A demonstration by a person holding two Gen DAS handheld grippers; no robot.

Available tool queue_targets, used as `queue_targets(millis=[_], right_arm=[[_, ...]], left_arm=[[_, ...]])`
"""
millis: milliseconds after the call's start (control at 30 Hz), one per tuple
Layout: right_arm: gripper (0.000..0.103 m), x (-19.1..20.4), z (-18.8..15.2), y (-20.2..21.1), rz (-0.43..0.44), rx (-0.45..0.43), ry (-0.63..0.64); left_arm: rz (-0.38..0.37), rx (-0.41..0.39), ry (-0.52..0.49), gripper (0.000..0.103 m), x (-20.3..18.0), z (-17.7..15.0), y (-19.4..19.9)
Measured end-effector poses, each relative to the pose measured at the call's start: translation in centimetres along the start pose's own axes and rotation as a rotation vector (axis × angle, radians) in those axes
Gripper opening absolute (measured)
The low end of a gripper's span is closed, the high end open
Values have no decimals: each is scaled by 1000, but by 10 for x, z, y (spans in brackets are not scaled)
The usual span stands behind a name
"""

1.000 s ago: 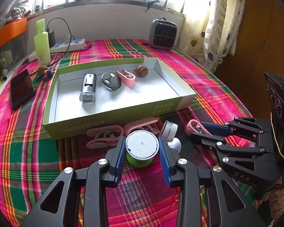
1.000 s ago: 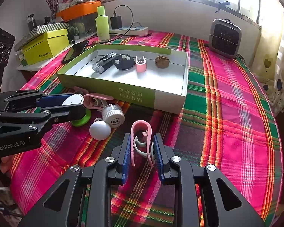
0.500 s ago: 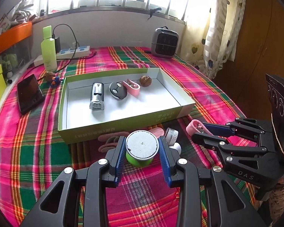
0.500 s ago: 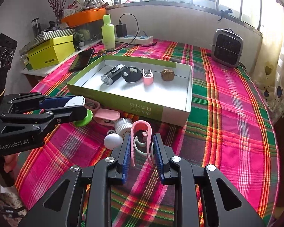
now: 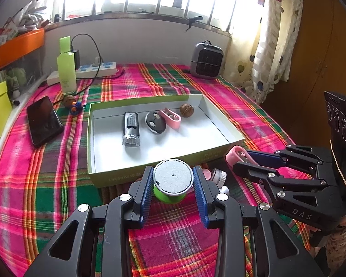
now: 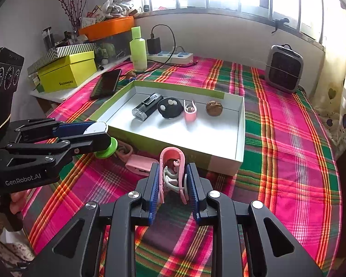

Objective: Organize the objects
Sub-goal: 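Lift and carry the container in the left gripper while the right gripper carries the pink clip over the tray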

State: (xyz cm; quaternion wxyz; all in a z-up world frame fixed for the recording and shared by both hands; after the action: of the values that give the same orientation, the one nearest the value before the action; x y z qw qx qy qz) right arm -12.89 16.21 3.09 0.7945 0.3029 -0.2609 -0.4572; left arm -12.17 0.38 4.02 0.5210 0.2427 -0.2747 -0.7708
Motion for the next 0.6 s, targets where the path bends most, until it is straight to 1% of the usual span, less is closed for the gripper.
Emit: queue_targets(millis=[333, 600], right_arm=[[25, 6, 16, -7, 25, -11, -9], [25, 9, 32, -23, 49, 1, -22]], left_arm=[[11, -10, 22, 32, 16, 10, -1], [35, -25, 48, 32, 36, 22, -6]])
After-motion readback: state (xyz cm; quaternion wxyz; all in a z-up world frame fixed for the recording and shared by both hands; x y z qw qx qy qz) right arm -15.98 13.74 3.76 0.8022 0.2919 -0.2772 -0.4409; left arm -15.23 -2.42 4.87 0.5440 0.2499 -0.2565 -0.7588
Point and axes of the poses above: each gripper's, at about its wrist camera, not at the fingertips, and y roughly against the way its jaws point, x to its left, z to its top, the point moved 2 cm from there along -y, roughly the way its jaws point, and after that the axes turned 7 degrees about -y, right-handed, at the moved point
